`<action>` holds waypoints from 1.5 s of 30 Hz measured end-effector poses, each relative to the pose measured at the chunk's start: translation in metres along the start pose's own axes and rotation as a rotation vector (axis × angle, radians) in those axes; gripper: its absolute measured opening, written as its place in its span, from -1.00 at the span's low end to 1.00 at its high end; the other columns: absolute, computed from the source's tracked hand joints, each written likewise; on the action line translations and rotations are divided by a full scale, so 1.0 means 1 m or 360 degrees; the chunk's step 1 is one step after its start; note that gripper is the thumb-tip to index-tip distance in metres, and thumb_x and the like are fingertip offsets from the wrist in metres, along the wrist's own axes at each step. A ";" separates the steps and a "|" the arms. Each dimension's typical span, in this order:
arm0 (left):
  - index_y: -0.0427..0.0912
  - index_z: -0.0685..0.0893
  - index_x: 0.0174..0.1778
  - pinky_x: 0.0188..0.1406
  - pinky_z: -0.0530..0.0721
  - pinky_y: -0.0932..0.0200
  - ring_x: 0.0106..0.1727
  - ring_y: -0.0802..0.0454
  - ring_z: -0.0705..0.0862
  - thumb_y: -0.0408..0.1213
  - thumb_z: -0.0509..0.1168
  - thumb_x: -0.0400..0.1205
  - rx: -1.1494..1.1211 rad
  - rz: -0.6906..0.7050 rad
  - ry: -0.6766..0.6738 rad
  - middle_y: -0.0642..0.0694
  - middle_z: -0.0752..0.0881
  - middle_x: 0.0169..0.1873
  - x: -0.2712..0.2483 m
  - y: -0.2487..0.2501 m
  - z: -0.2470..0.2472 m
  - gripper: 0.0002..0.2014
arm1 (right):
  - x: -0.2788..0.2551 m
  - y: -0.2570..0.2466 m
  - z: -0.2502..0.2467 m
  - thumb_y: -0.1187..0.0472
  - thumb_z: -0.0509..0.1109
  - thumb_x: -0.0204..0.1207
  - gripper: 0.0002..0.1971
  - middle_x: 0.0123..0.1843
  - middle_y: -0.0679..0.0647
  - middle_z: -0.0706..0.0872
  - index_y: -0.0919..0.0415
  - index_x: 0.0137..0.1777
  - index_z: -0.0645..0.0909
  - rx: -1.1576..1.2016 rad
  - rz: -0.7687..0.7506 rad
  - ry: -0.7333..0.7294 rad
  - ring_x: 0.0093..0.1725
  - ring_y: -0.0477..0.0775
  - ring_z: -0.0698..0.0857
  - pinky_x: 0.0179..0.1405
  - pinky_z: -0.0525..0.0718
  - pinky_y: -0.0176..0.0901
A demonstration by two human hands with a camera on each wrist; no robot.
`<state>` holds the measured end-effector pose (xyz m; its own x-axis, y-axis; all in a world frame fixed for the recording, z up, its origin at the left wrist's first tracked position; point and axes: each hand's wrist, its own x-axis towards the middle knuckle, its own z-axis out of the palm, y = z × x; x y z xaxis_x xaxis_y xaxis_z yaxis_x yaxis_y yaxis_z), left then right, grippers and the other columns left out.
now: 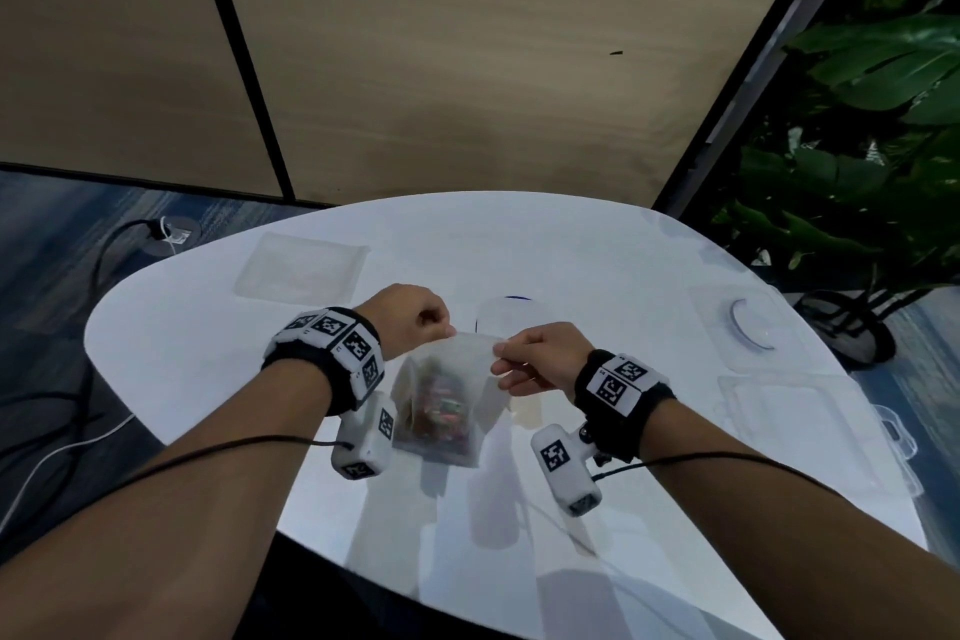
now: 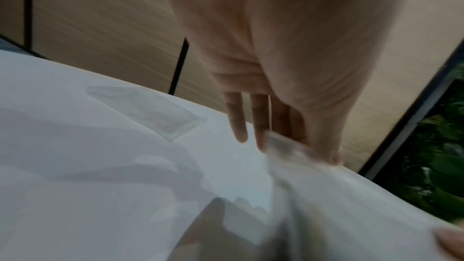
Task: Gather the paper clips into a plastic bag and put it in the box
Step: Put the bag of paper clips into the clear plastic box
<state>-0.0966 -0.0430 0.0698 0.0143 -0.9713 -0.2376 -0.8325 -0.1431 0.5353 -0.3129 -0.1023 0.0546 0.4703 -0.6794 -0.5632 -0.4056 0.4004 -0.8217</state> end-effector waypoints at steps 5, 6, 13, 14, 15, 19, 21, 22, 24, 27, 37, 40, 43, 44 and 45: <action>-0.23 0.74 0.13 0.09 0.59 0.11 0.04 -0.11 0.67 -0.09 0.33 0.74 0.0056 -0.0158 0.0032 -0.16 0.77 0.02 0.015 -0.032 0.004 -0.74 | 0.012 0.005 -0.023 0.28 0.45 0.56 -0.86 -0.18 0.23 0.82 0.39 -0.01 0.72 -0.0096 -0.0035 0.0115 -0.45 0.07 0.76 -0.46 0.74 -0.21; -0.22 0.74 0.16 0.15 0.60 0.08 0.08 -0.11 0.67 -0.12 0.32 0.75 0.0062 -0.0163 0.0061 -0.17 0.76 0.08 0.020 -0.038 0.007 -0.76 | 0.015 0.005 -0.026 0.29 0.45 0.56 -0.86 -0.18 0.23 0.82 0.40 -0.01 0.73 -0.0167 -0.0038 0.0130 -0.43 0.10 0.76 -0.45 0.75 -0.19; 0.09 0.73 0.38 0.70 0.22 -0.12 0.78 -0.27 0.13 -0.18 0.33 0.73 0.0160 -0.0549 0.0607 -0.28 0.21 0.74 0.041 -0.093 0.008 -0.70 | 0.028 0.020 -0.133 0.19 0.39 0.51 -0.88 0.25 0.15 0.60 0.03 -0.06 0.76 -0.1542 -0.0131 0.1046 0.20 0.19 0.64 0.12 0.63 -0.12; 0.10 0.73 0.39 0.73 0.18 -0.13 0.80 -0.26 0.07 -0.16 0.34 0.72 0.0186 -0.0601 0.0550 -0.28 0.14 0.77 0.040 -0.100 0.011 -0.69 | 0.027 0.026 -0.153 0.19 0.39 0.50 -0.86 0.33 0.16 0.47 0.00 -0.01 0.74 -0.1588 -0.0047 0.1154 0.29 0.22 0.56 0.19 0.59 -0.09; 0.12 0.73 0.41 0.75 0.15 -0.14 0.81 -0.26 0.04 -0.12 0.34 0.73 0.0209 -0.0642 0.0474 -0.27 0.11 0.79 0.039 -0.107 0.014 -0.68 | 0.024 0.032 -0.170 0.19 0.39 0.50 -0.80 0.41 0.15 0.37 -0.03 0.08 0.72 -0.1640 0.0064 0.1240 0.36 0.24 0.48 0.24 0.57 -0.05; -0.06 0.69 0.49 0.69 0.27 -0.15 0.72 -0.29 0.30 -0.20 0.24 0.78 0.0245 -0.0598 0.0281 -0.36 0.37 0.67 0.033 -0.120 0.024 -0.64 | 0.014 0.065 -0.223 0.12 0.40 0.50 -0.59 0.59 0.13 0.16 -0.07 0.36 0.60 -0.1771 0.0471 0.1302 0.46 0.31 0.29 0.28 0.59 0.14; -0.21 0.66 0.49 0.63 0.38 -0.12 0.63 -0.28 0.44 -0.27 0.20 0.78 0.0264 -0.0611 0.0323 -0.32 0.51 0.57 0.031 -0.121 0.021 -0.63 | 0.011 0.080 -0.238 0.08 0.34 0.53 -0.59 0.55 0.16 0.31 -0.06 0.39 0.58 -0.1885 0.0564 0.1148 0.44 0.32 0.33 0.28 0.54 0.13; -0.23 0.67 0.48 0.63 0.41 -0.11 0.60 -0.28 0.47 -0.28 0.20 0.77 0.0280 -0.0644 0.0372 -0.27 0.55 0.55 0.029 -0.121 0.018 -0.63 | 0.011 0.087 -0.241 0.06 0.29 0.53 -0.60 0.49 0.18 0.44 -0.05 0.38 0.58 -0.1962 0.0571 0.1061 0.41 0.33 0.39 0.28 0.53 0.10; -0.24 0.73 0.42 0.62 0.47 -0.10 0.55 -0.28 0.55 -0.26 0.30 0.73 0.0258 -0.0727 0.0462 -0.23 0.65 0.49 0.026 -0.116 0.011 -0.65 | 0.010 0.096 -0.242 0.10 0.22 0.54 -0.61 0.33 0.19 0.63 0.00 0.35 0.61 -0.1988 0.0513 0.1027 0.33 0.34 0.51 0.25 0.54 0.03; -0.26 0.85 0.23 0.50 0.62 -0.09 0.38 -0.31 0.69 -0.37 0.48 0.60 0.0243 -0.0768 0.0533 -0.26 0.79 0.29 0.021 -0.100 0.007 -0.72 | 0.009 0.093 -0.234 0.25 0.22 0.54 -0.71 0.23 0.25 0.64 0.13 0.19 0.67 -0.1966 0.0397 0.1046 0.25 0.37 0.58 0.17 0.63 0.01; -0.23 0.78 0.06 0.06 0.69 -0.02 -0.09 -0.27 0.70 -0.53 0.30 0.55 -0.0052 -0.0287 0.0897 -0.18 0.71 -0.32 0.010 0.034 -0.032 -0.74 | -0.012 0.065 -0.183 0.28 0.38 0.50 -0.66 0.52 0.18 0.26 0.04 0.26 0.61 -0.1371 -0.0052 0.1140 0.35 0.30 0.54 0.23 0.59 -0.09; -0.29 0.81 -0.09 -0.14 0.55 0.05 -0.06 -0.35 0.70 -0.48 0.23 0.61 0.0053 -0.0014 0.0843 -0.31 0.74 -0.23 -0.004 0.088 -0.025 -0.78 | -0.045 0.059 -0.190 -0.02 0.43 0.46 -0.62 0.34 0.21 0.53 0.13 0.22 0.60 -0.1601 0.0319 0.1146 0.29 0.31 0.59 0.13 0.62 -0.02; -0.20 0.81 0.22 0.05 0.54 0.08 0.10 -0.22 0.69 -0.53 0.22 0.66 -0.0119 0.0300 0.0782 -0.23 0.80 0.02 -0.021 0.132 -0.007 -0.66 | -0.068 0.076 -0.183 -0.11 0.17 0.64 -0.49 0.43 0.24 0.60 0.25 0.40 0.56 -0.1845 0.0638 0.0615 0.39 0.27 0.60 0.31 0.56 -0.01; -0.19 0.79 0.28 0.09 0.57 0.08 0.13 -0.18 0.71 -0.53 0.20 0.68 -0.0215 0.0388 0.0728 -0.18 0.82 0.07 -0.024 0.142 -0.001 -0.63 | -0.074 0.079 -0.174 -0.01 0.09 0.71 -0.53 0.47 0.25 0.57 0.27 0.44 0.53 -0.1904 0.0651 0.0461 0.42 0.26 0.58 0.38 0.54 -0.01; -0.16 0.77 0.32 0.09 0.60 0.10 0.13 -0.15 0.74 -0.52 0.19 0.70 -0.0303 0.0461 0.0663 -0.12 0.84 0.09 -0.024 0.149 0.006 -0.62 | -0.078 0.080 -0.164 0.08 0.05 0.73 -0.57 0.47 0.25 0.57 0.29 0.44 0.53 -0.1906 0.0625 0.0375 0.42 0.26 0.59 0.39 0.56 -0.01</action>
<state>-0.2247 -0.0397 0.1505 0.0495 -0.9637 0.2623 -0.7202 0.1475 0.6779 -0.5111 -0.1183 0.0469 0.0597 -0.7830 -0.6191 -0.9913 -0.1192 0.0552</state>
